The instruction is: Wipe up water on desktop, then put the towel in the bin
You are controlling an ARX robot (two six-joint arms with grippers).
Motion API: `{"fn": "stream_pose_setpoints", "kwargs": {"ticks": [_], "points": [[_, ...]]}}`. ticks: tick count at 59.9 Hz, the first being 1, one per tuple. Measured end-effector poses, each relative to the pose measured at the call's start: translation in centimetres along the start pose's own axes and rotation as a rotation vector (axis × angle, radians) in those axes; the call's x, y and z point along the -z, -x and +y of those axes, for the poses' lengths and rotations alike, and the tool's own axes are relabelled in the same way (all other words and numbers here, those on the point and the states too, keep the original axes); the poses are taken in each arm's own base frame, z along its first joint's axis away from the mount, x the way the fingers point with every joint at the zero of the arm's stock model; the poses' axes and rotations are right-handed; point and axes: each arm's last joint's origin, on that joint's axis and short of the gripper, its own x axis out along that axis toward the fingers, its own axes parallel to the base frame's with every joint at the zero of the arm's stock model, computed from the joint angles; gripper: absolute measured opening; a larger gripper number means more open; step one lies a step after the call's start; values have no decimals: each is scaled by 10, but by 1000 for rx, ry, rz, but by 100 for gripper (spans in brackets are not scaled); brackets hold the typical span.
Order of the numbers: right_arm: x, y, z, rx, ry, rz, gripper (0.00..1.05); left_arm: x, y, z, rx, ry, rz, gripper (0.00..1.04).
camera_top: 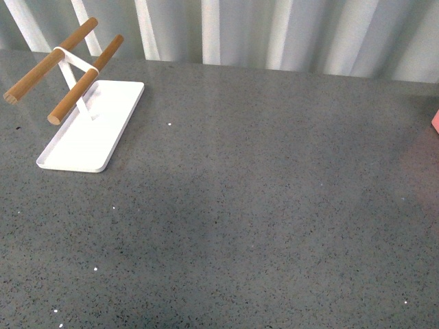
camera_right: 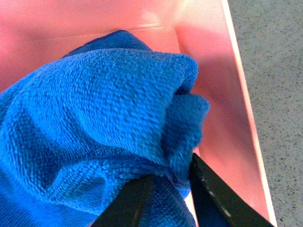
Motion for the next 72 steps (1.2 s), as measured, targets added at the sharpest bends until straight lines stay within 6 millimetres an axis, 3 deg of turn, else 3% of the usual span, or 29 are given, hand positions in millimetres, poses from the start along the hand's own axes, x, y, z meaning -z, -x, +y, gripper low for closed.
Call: {"fn": "stream_pose_setpoints", "kwargs": {"ticks": [26, 36, 50, 63, 72], "points": [[-7, 4, 3, -81, -71, -6, 99, 0, 0, 0, 0, 0, 0, 98], [-14, 15, 7, -133, -96, -49, 98, 0, 0, 0, 0, 0, 0, 98], [-34, 50, 14, -183, -91, -147, 98, 0, 0, 0, 0, 0, 0, 98], [-39, 57, 15, -201, -108, -176, 98, 0, 0, 0, 0, 0, 0, 98], [-44, 77, 28, -205, -86, -324, 98, 0, 0, 0, 0, 0, 0, 98]]}}
